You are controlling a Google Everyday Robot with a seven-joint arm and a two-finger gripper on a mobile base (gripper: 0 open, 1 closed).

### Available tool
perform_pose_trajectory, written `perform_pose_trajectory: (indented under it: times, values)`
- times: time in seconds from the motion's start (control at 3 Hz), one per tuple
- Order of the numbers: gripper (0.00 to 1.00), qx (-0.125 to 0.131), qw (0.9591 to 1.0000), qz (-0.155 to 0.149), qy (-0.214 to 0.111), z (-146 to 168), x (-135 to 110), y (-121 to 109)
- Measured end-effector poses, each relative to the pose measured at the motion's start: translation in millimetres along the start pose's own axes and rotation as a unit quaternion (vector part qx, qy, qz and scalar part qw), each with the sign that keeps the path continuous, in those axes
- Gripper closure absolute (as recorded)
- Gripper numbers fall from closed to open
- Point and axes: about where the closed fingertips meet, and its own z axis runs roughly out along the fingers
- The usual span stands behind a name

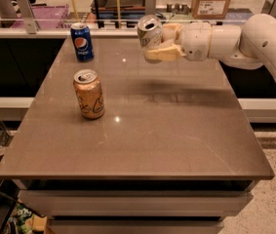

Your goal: Place 7up can upright

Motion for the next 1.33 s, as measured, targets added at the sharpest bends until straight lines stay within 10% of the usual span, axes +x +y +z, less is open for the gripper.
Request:
perform_pose_trajectory:
  times: [1.33]
  values:
    - [1.00, -0.040, 0.9965, 0.067, -0.030, 35.8, 39.6, 12.7]
